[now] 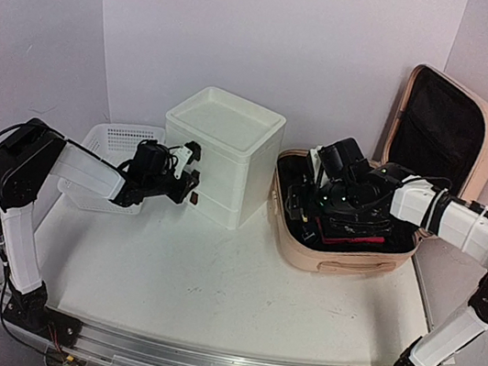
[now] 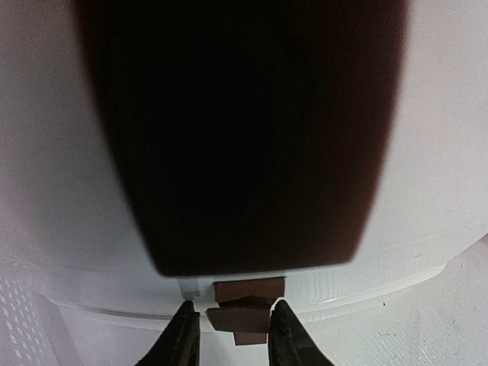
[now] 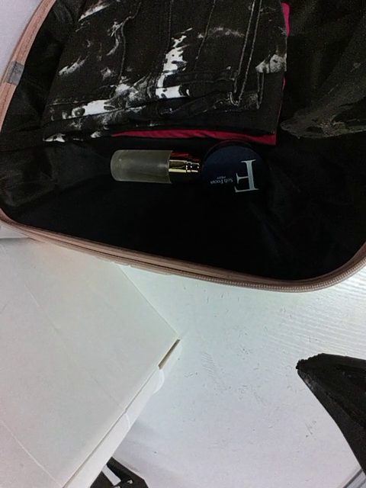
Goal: Open, take out, and arrange the luggage
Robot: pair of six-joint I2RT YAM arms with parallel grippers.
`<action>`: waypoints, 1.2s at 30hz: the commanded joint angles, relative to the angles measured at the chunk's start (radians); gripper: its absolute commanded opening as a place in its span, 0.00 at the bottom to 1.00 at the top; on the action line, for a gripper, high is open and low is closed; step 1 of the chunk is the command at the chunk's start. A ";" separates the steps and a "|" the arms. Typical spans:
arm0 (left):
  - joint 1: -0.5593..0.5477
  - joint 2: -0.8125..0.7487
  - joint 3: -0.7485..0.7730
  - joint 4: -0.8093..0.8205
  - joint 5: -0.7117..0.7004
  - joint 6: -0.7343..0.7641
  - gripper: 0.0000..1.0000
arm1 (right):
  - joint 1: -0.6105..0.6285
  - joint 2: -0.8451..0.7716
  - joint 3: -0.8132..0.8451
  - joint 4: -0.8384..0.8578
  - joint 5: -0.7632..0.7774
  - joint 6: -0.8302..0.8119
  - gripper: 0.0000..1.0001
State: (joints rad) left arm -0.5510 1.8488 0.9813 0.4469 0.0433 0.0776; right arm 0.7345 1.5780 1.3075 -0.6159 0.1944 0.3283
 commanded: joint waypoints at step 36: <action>-0.006 -0.484 -0.247 -0.192 0.074 -0.134 0.00 | -0.222 0.755 0.603 -0.031 0.038 -0.050 0.54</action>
State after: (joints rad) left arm -0.5537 1.4513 0.7555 0.2569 0.0784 -0.0204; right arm 0.5247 2.2822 1.8339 -0.6456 0.2432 0.2878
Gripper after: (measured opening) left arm 0.028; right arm 0.563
